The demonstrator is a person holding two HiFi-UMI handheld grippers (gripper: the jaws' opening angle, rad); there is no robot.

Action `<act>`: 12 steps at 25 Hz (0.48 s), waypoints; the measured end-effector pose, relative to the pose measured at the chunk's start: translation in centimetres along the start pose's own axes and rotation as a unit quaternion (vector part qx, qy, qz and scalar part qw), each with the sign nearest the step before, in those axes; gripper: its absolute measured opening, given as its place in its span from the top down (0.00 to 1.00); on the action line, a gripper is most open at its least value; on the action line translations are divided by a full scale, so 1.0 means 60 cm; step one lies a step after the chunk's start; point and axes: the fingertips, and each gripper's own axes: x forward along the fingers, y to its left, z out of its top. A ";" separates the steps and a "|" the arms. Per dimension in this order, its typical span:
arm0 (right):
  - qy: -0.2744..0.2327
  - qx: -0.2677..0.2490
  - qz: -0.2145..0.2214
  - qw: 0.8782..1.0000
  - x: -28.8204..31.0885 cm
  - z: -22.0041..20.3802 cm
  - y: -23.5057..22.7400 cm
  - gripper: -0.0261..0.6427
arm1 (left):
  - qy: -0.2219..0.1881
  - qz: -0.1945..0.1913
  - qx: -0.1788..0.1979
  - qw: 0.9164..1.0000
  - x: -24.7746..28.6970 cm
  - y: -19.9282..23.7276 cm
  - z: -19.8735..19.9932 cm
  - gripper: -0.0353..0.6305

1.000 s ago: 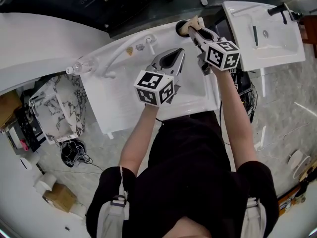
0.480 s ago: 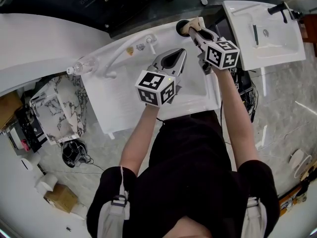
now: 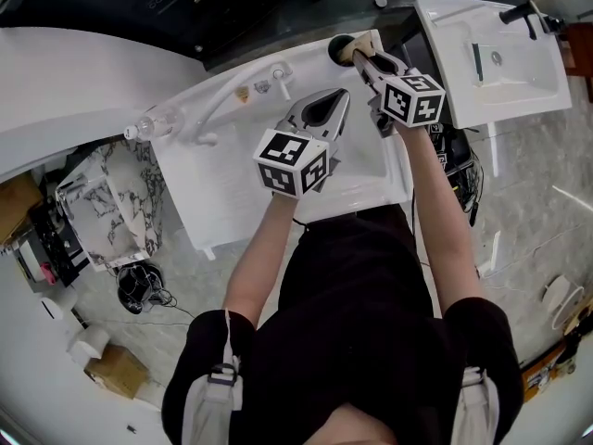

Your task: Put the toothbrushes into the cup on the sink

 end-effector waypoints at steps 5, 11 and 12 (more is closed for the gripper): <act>-0.001 -0.002 -0.009 1.000 0.001 -0.002 -0.003 0.88 | 0.001 0.000 0.000 1.000 -0.002 0.004 -0.001 0.93; 0.002 -0.009 -0.022 1.000 0.000 -0.005 -0.010 0.87 | 0.003 -0.002 0.000 1.000 -0.001 0.006 -0.002 0.93; 0.002 -0.009 -0.023 1.000 0.001 -0.006 -0.010 0.87 | 0.003 -0.002 0.000 1.000 -0.001 0.006 -0.002 0.93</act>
